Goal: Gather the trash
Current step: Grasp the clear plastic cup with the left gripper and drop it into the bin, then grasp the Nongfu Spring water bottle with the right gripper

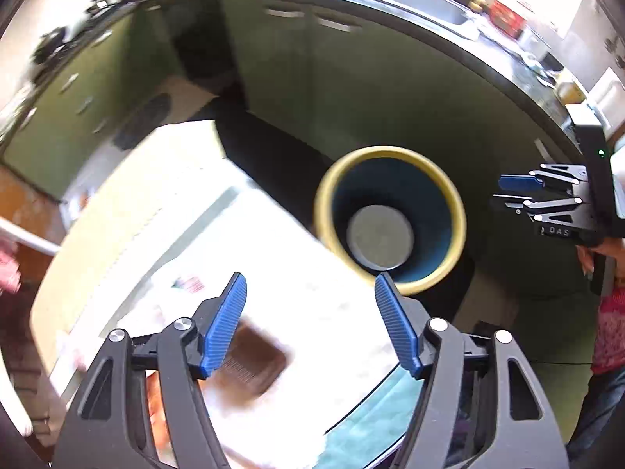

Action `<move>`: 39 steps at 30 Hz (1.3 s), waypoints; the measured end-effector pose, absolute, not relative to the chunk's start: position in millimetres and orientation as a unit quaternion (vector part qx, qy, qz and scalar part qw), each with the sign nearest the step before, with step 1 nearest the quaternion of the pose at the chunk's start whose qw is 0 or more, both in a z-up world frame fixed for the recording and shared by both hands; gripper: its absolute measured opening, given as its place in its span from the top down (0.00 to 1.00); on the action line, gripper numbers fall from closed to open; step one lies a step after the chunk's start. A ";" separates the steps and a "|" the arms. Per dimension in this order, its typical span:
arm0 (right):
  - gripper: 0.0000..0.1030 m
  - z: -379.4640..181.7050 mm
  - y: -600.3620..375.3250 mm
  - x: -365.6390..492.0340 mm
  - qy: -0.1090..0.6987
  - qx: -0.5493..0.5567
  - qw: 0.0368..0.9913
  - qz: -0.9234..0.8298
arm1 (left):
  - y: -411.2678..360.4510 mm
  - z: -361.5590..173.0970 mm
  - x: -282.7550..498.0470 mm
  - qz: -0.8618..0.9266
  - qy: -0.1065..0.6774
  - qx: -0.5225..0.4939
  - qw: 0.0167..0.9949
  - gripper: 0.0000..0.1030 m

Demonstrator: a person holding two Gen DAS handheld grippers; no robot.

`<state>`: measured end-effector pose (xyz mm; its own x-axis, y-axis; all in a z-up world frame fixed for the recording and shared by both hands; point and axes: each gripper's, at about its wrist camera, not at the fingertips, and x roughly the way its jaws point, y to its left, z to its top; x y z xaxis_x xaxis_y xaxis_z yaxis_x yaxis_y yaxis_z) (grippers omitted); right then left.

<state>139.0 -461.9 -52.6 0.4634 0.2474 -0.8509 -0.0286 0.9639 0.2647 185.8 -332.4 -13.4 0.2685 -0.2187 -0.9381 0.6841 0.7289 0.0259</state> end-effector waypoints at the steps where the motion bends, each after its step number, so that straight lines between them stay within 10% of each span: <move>1: 0.49 -46.0 -446.3 148.5 0.507 0.092 0.851 0.106 | -307.5 -5.3 185.0 -0.281 0.528 0.211 0.773 0.36; 9: 0.39 -18.0 -297.4 245.6 0.524 0.014 0.818 0.239 | -143.2 -7.1 174.9 -0.164 0.563 0.152 0.796 0.31; 16: 0.04 1.5 -170.4 272.3 0.464 -0.237 0.793 0.315 | -78.1 -28.4 174.2 -0.140 0.580 0.127 0.792 0.31; 39: 0.14 -101.4 -63.6 357.1 0.557 -0.416 0.611 0.378 | -28.6 -45.4 165.6 -0.130 0.597 0.111 0.784 0.30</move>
